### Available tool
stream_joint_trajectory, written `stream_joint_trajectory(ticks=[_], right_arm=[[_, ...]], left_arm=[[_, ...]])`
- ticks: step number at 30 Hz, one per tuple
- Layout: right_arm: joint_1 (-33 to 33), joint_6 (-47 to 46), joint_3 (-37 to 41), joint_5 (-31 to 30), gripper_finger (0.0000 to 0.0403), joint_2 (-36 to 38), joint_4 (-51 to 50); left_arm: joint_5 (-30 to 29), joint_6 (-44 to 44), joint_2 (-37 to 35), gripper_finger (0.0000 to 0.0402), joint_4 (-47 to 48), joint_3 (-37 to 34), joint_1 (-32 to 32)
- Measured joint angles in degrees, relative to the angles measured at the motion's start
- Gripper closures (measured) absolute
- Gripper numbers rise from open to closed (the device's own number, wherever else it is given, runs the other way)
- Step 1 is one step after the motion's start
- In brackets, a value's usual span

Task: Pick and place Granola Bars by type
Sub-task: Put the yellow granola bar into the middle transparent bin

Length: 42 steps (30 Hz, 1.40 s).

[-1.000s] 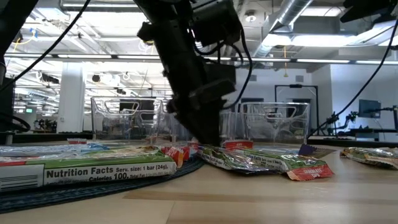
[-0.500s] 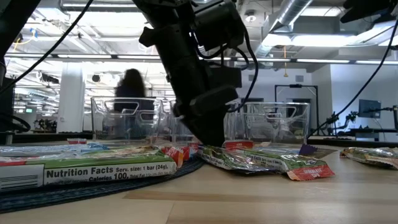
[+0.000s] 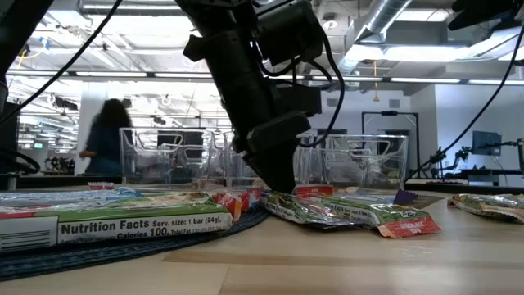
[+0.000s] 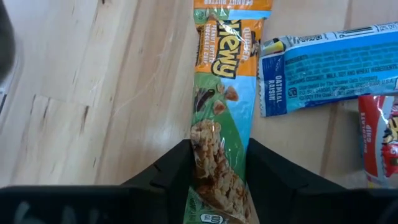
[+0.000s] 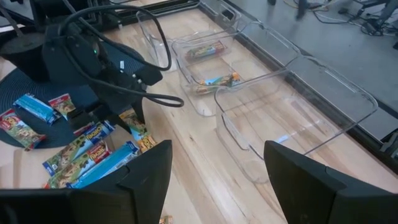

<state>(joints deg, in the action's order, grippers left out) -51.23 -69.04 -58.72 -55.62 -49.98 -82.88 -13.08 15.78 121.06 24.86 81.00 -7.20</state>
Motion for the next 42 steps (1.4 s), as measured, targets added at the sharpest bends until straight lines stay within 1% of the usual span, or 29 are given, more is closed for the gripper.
stream_joint_trajectory(ticks=[3, 9, 15, 21, 26, 34, 37, 42], right_arm=[[0.0, 0.0, 0.0, -0.1, 0.0154, 0.0, 0.0], [0.0, 0.0, 0.0, -0.2, 0.0154, 0.0, 0.1], [0.0, 0.0, 0.0, -0.1, 0.0154, 0.0, 0.2], [0.0, 0.0, 0.0, 0.0, 0.0154, 0.0, 0.2], [0.0, 0.0, 0.0, 0.0, 0.0154, 0.0, 0.0], [0.0, 0.0, 0.0, 0.0, 0.0154, 0.0, -0.2], [0.0, 0.0, 0.0, 0.0, 0.0154, 0.0, -0.3], [0.0, 0.0, 0.0, 0.0, 0.0154, 0.0, -0.4]], left_arm=[[-0.2, -1.0, 0.1, 0.0269, 0.4, 0.8, 0.0], [-1.8, -4.2, 0.4, 0.0284, 0.5, 2.8, 0.2], [-1.6, -4.3, 0.4, 0.0291, 0.4, 4.0, 0.3], [-3.1, -5.6, 0.3, 0.0292, 0.3, 6.3, 0.3], [-4.2, -7.5, 0.2, 0.0292, 0.6, 9.6, 0.2], [-7.3, -10.8, 0.1, 0.0292, 2.6, 17.9, 0.7], [-9.5, -8.9, 0.0, 0.0292, 4.2, 20.9, 1.6], [-17.5, 0.9, 0.0, 0.0292, 12.3, 26.6, 4.2]])
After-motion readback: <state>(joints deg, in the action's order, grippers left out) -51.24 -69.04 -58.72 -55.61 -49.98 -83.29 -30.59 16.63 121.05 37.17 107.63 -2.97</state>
